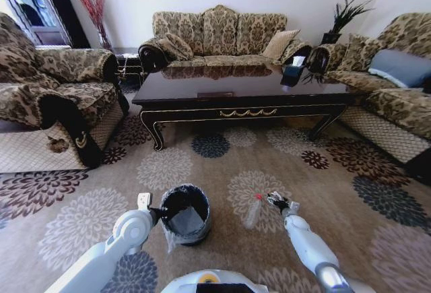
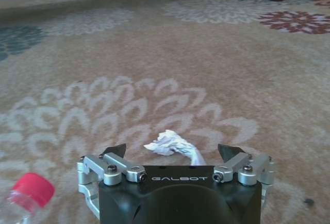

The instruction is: Move to the front of the table and pick up the trash from the floor, then place it into the trash bin.

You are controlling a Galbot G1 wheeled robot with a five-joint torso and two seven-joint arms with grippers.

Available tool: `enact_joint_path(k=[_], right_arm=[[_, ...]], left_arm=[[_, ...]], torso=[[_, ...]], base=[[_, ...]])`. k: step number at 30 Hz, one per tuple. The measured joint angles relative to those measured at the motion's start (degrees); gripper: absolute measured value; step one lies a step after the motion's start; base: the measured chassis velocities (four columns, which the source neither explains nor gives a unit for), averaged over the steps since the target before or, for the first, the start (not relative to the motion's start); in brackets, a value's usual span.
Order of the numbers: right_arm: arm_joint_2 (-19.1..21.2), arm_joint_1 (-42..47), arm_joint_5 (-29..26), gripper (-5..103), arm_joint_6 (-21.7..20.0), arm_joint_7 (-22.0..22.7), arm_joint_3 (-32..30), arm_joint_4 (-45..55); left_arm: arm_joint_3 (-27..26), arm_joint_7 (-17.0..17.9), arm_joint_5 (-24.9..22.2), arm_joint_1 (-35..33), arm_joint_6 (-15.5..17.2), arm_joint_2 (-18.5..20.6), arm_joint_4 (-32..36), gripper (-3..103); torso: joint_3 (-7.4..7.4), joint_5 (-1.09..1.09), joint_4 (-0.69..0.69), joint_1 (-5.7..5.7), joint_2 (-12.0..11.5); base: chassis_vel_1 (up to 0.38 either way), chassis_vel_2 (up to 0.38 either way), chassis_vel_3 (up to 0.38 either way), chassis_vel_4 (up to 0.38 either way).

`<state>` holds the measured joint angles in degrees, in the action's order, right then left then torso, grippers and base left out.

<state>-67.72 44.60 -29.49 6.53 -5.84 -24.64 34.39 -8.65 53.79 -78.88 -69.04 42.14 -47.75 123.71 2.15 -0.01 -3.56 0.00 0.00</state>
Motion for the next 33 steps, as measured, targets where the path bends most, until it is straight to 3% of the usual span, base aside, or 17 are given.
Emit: enact_joint_path(k=[1, 4, 6, 14, 16, 19, 28, 33], right_arm=[[0.03, -0.19, 0.07, 98, 0.03, 0.13, -0.04, -0.38], [0.15, -0.34, 0.83, 83, 0.3, 0.18, -0.28, -1.08], [0.2, -0.24, 1.04, 83, 0.37, 0.15, -0.3, -1.13], [0.35, -0.29, 1.78, 45, 0.53, 0.1, -0.37, -2.37], [0.31, -0.31, 1.78, 45, 0.51, 0.15, -0.39, -2.41], [0.2, -0.28, 1.75, 32, 0.41, 0.33, -0.44, -2.34], [0.09, 1.15, 1.44, 28, 0.04, 0.6, -0.48, -0.6], [0.83, 3.4, 0.51, 20, -1.09, 1.18, -0.56, 2.88]], left_arm=[[-0.02, -0.04, 0.02, -0.02, 0.0, -0.06, 0.04, 0], [-0.19, -0.25, 0.18, -0.15, 0.0, -0.34, 0.29, 0], [-0.25, -0.34, 0.21, -0.16, 0.0, -0.36, 0.38, 0], [-0.42, -0.98, 0.59, 0.11, 0.0, -0.29, 0.62, 0], [-0.47, -1.11, 0.71, 0.11, 0.0, -0.36, 0.66, 0], [-0.47, -1.36, 0.81, 0.3, 0.0, -0.42, 0.8, 0], [-0.48, -1.38, 1.15, 0.01, 0.0, -0.69, 0.86, 0], [-0.32, -1.38, 1.59, -0.33, 0.0, -1.01, 0.9, 0]], torso=[[0.0, 0.0, 0.0, 0.0, 0.0], [0.0, 0.0, 0.0, 0.0, 0.0], [0.0, 0.0, 0.0, 0.0, 0.0], [0.0, 0.01, 0.0, 0.0, 0.0], [0.0, 0.01, 0.0, 0.0, 0.0], [0.0, 0.01, 0.0, 0.0, 0.0], [0.0, 0.0, 0.0, 0.0, 0.0], [0.0, 0.01, 0.0, 0.0, 0.0]], base=[[0.0, 0.0, 0.0, 0.0], [0.0, 0.0, 0.0, 0.0], [0.0, 0.0, 0.0, 0.0], [0.0, 0.0, 0.0, 0.0], [0.0, 0.0, 0.0, 0.0], [0.0, 0.0, 0.0, 0.0], [0.0, 0.0, 0.0, 0.0], [0.0, 0.0, 0.0, 0.0]])
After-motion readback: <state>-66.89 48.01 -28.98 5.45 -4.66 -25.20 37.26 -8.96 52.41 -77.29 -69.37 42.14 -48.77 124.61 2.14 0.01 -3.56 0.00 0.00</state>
